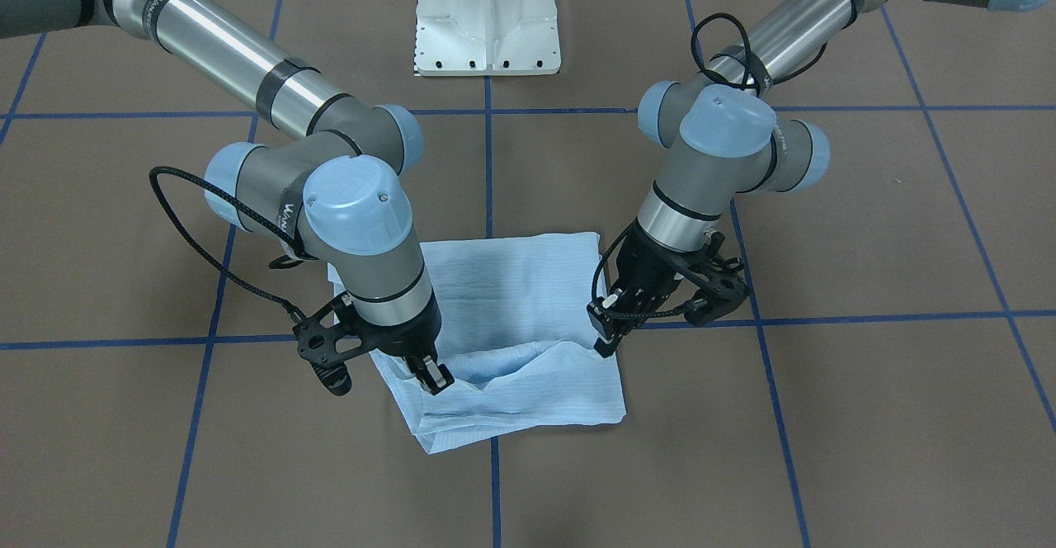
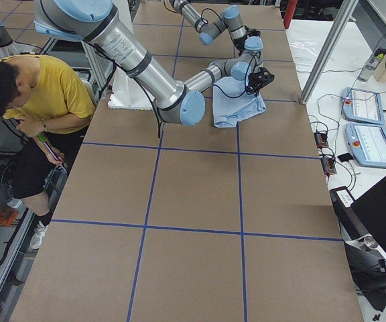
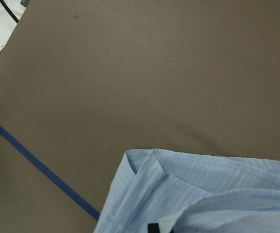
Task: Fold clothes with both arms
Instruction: 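Lift both grippers off the shirt's far corners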
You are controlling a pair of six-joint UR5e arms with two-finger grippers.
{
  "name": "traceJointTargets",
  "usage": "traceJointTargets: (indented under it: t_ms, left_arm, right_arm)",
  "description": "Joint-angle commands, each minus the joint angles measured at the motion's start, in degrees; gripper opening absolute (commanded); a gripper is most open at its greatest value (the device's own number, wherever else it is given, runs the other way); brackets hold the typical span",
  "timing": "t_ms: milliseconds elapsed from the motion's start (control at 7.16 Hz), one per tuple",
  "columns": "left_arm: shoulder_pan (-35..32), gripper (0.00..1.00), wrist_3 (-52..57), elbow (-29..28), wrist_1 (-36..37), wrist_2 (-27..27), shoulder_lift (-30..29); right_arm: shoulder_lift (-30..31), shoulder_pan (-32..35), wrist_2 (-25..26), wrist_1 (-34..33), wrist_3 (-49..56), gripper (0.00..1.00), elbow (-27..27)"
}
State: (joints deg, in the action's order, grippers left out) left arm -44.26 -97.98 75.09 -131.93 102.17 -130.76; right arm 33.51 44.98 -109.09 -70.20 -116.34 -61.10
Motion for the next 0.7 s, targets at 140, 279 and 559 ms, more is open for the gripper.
traceJointTargets:
  t_ms: [140,279,559]
  left_arm:
    - [-0.5,0.0,0.8,-8.4,-8.3,-0.5,-1.8]
    - [-0.5,0.0,0.8,-9.3,-9.3,-0.6,-1.9]
    - [-0.6,0.18,2.2,-9.5,-9.6,-1.0,-2.0]
  right_arm:
    - [-2.7,0.2,0.6,7.9,0.4,0.0,9.3]
    - [-2.8,0.1,0.7,8.9,0.4,0.0,9.9]
    - [-2.5,0.0,0.8,9.0,0.5,0.99,9.9]
